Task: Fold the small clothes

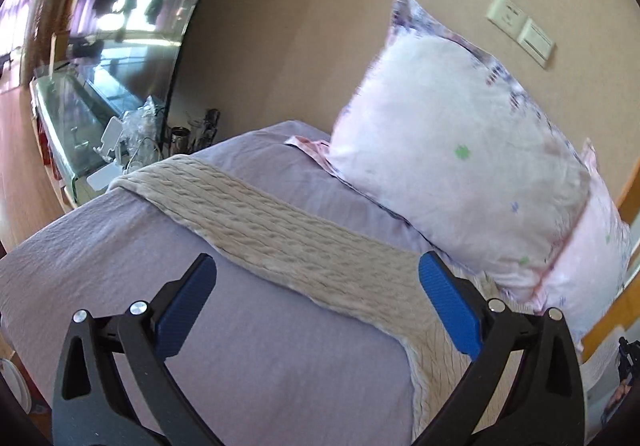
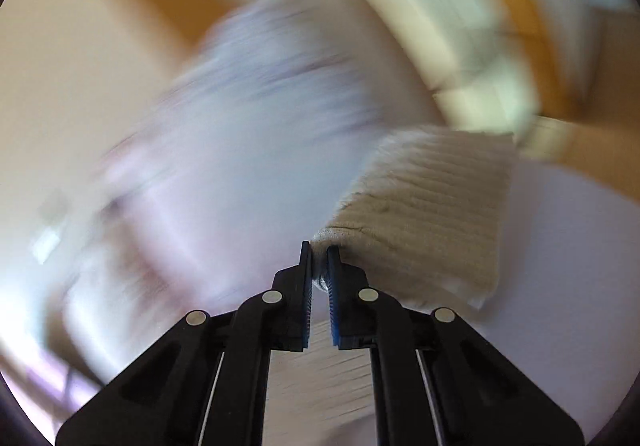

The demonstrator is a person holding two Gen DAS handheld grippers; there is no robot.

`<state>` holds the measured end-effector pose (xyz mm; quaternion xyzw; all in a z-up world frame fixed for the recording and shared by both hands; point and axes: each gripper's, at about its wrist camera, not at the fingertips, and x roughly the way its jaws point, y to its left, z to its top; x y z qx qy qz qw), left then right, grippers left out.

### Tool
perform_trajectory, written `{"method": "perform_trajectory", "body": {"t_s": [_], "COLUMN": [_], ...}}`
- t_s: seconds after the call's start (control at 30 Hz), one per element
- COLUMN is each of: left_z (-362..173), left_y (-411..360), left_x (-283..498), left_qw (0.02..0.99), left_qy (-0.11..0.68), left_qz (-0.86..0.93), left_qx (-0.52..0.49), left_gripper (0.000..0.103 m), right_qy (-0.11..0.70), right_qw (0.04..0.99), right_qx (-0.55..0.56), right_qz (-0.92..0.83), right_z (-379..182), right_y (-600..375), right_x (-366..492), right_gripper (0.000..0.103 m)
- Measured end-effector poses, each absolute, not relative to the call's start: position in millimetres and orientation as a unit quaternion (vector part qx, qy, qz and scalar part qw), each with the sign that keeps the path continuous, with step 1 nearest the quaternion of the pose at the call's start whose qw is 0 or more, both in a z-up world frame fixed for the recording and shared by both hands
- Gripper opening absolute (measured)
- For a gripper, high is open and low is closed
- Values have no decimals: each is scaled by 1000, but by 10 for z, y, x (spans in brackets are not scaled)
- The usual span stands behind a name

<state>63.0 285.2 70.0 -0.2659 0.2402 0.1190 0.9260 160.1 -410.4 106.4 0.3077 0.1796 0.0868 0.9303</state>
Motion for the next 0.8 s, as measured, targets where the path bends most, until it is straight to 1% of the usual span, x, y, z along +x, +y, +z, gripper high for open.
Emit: {"method": "perform_trajectory", "body": {"t_s": [0.07, 0.1, 0.13, 0.17, 0.2, 0.23, 0.27, 0.33, 0.37, 0.43, 0.5, 0.57, 0.6, 0.63, 0.67, 0.7, 0.73, 0.77, 0.8], "left_z": [657, 610, 576, 523, 472, 425, 366, 278, 242, 182, 138, 92, 66, 45, 26, 0, -20, -28, -35], "left_y": [2974, 3064, 3113, 3191, 3232, 3300, 3394, 3513, 3579, 3717, 3864, 4034, 4117, 4186, 4253, 4323, 4381, 4414, 4432], "left_x": [657, 674, 685, 703, 711, 724, 751, 792, 821, 889, 924, 933, 929, 935, 942, 957, 973, 993, 1025], "left_qw": [919, 913, 909, 902, 896, 889, 879, 861, 853, 841, 834, 823, 815, 809, 802, 795, 788, 783, 778], "left_qy": [244, 248, 252, 258, 264, 271, 276, 286, 287, 292, 286, 273, 264, 258, 255, 254, 255, 259, 270], "left_qz": [130, 134, 136, 137, 139, 141, 138, 135, 133, 142, 157, 166, 166, 167, 172, 175, 183, 189, 197], "left_qx": [-282, -295, -303, -317, -328, -341, -363, -398, -414, -434, -444, -469, -488, -502, -512, -523, -530, -532, -532], "left_gripper": [97, 96, 93, 92, 91, 86, 82, 77, 75, 74, 70, 58, 57, 53, 44, 41, 31, 14, 8], "right_qy": [228, 248, 264, 271, 266, 256, 245, 237, 236, 237, 234, 232, 230, 229, 228, 228, 227, 226, 226], "right_qw": [920, 906, 893, 884, 883, 885, 893, 905, 908, 911, 917, 921, 922, 924, 924, 925, 926, 926, 926], "right_qx": [258, 248, 242, 240, 242, 242, 234, 229, 234, 242, 245, 249, 252, 254, 255, 256, 258, 260, 262], "right_qz": [189, 238, 273, 296, 303, 305, 296, 271, 257, 237, 211, 188, 181, 173, 169, 164, 158, 156, 152], "right_z": [1077, 1043, 1012, 989, 987, 1002, 1016, 1067, 1078, 1029, 956, 909, 886, 868, 847, 829, 811, 797, 780], "right_y": [-3362, -3046, -2821, -2646, -2582, -2580, -2589, -2755, -2904, -3082, -3284, -3453, -3511, -3571, -3614, -3645, -3687, -3710, -3744], "right_x": [1726, 1754, 1769, 1749, 1717, 1683, 1627, 1596, 1588, 1518, 1313, 1251, 1184, 1150, 1107, 1078, 1059, 1037, 1017], "right_gripper": [10, 14, 28, 50, 58, 69, 71, 72, 75, 76, 77, 79, 79, 80, 80, 80, 80, 80, 80]}}
